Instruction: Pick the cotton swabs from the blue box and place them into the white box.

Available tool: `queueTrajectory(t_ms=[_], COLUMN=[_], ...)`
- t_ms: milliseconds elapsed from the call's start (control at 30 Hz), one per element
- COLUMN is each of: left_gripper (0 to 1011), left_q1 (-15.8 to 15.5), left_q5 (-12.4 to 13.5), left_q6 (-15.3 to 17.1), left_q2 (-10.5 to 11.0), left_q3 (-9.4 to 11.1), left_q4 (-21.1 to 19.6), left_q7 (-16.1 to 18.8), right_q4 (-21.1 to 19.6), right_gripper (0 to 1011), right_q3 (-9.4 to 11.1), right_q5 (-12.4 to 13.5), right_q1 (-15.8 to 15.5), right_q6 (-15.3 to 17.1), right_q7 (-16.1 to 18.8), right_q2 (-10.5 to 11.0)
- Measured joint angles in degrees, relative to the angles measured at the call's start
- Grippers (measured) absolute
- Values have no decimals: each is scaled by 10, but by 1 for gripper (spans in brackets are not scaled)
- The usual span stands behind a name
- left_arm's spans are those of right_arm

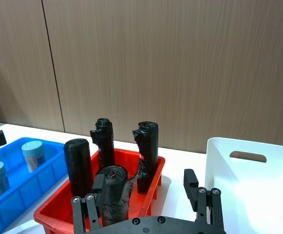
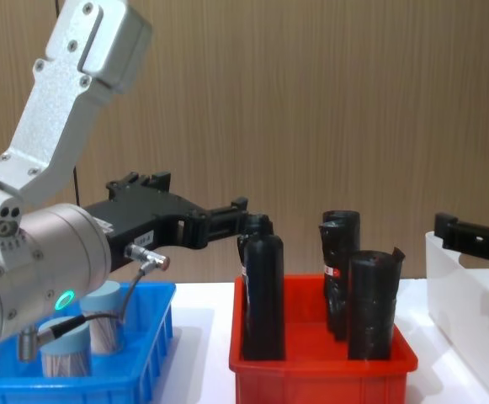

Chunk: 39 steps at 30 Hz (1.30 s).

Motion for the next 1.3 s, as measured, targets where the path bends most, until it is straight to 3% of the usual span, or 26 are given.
queueTrajectory(t_ms=[1300], left_gripper=[1004], left_q1=[0], left_q5=[0], left_q6=[0], left_q2=[0], left_q3=[0], left_q4=[0], left_q7=[0], right_q4=[0], right_gripper=[1001], right_q3=[0], right_q5=[0], right_q1=[0], right_q6=[0], right_q7=[0], right_q2=[0])
